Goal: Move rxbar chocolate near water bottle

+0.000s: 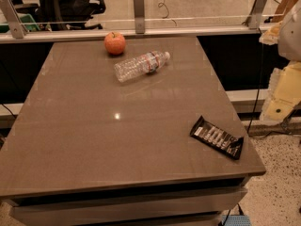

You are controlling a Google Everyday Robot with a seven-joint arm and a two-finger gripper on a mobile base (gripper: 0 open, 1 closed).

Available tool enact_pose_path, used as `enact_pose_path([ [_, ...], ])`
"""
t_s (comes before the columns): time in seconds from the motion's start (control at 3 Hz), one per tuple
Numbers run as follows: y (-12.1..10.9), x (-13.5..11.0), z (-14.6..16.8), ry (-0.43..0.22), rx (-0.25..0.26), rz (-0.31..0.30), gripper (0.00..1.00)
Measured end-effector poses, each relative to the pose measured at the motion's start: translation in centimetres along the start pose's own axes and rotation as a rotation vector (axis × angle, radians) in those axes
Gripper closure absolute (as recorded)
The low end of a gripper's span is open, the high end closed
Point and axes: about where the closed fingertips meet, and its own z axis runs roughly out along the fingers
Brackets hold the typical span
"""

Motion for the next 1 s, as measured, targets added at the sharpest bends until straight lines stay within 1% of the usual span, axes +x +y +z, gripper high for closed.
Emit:
enact_pose_path([
  [0.33,0.0,0.0,0.0,0.000,0.000,0.000,0.00],
  [0.67,-1.2,-0.2,-0.5,-0.036,-0.001,-0.014,0.00],
  [1.0,-2.5,-1.6,0.7,-0.128,-0.040,0.015,0.00],
])
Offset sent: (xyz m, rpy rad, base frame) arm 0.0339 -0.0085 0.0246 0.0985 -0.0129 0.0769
